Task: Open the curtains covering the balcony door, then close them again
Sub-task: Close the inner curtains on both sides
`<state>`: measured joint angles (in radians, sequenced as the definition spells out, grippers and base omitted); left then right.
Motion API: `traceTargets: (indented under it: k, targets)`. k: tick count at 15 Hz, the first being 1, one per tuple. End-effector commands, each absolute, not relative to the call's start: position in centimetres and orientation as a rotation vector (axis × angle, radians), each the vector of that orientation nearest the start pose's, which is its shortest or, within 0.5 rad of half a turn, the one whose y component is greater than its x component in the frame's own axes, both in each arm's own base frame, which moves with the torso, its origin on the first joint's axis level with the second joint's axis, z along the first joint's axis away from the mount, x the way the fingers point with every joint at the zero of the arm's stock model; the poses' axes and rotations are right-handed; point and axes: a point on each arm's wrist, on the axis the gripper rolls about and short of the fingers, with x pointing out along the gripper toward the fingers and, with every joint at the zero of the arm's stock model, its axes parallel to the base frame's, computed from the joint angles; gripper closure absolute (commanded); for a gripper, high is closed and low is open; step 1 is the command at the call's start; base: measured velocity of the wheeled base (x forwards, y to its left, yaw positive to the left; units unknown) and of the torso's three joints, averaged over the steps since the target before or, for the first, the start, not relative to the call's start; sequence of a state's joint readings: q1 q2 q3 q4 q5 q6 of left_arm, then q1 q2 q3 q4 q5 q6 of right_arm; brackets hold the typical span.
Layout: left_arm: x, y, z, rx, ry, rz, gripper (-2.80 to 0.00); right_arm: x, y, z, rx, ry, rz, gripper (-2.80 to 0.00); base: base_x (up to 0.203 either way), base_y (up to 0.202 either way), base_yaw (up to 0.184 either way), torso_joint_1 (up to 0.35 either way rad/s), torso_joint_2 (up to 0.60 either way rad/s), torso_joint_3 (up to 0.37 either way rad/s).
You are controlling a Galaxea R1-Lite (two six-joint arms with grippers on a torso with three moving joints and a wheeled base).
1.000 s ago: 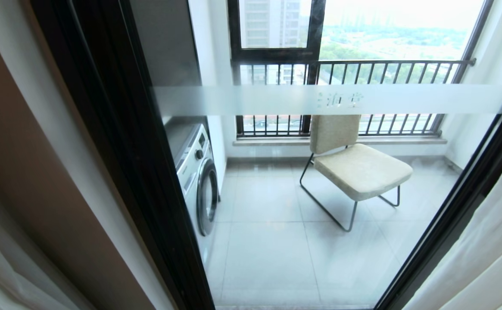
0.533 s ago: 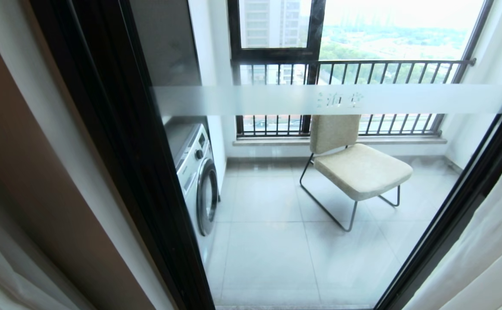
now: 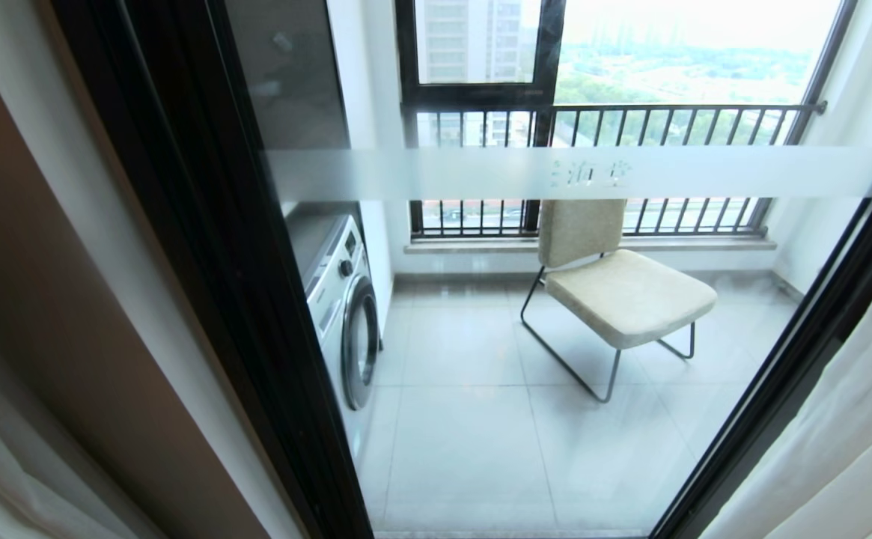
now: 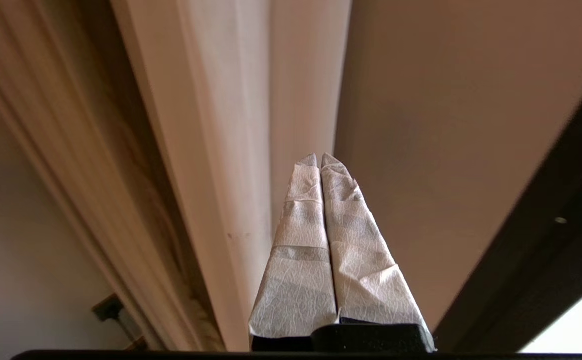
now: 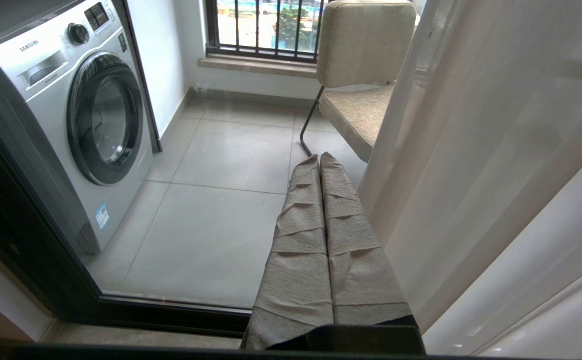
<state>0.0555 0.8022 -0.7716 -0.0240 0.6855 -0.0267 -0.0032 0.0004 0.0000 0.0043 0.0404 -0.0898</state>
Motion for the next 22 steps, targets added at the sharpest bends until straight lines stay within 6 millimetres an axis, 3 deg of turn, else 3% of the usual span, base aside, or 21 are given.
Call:
traceTargets:
  k: [1,5,8,9,16,22]
  targets:
    - [8.7,2.6,28.9,-0.005,0.049,0.822,0.0,-2.3,0.1,7.5,-0.09,0.003,0.039,0.0,0.0,0.0,0.0,0.0,0.0,0.0]
    - [10.3,5.1,30.2,0.03,0.086,1.029,0.0,-2.3,0.1,7.5,-0.09,0.003,0.039,0.0,0.0,0.0,0.0,0.0,0.0,0.0]
    - [11.1,6.8,30.7,0.034,0.105,1.086,0.0,-2.3,0.1,7.5,-0.09,0.003,0.039,0.0,0.0,0.0,0.0,0.0,0.0,0.0]
    - [11.1,7.0,30.8,0.032,0.104,1.079,-2.8,-2.3,0.1,7.5,-0.09,0.003,0.039,0.0,0.0,0.0,0.0,0.0,0.0,0.0]
    - [11.3,8.7,30.2,0.014,0.135,1.066,-2.8,-2.3,0.1,7.5,-0.09,0.003,0.039,0.0,0.0,0.0,0.0,0.0,0.0,0.0]
    - [12.7,10.1,30.0,-0.037,0.143,0.877,-2.8,-2.3,0.1,7.5,-0.09,0.003,0.039,0.0,0.0,0.0,0.0,0.0,0.0,0.0]
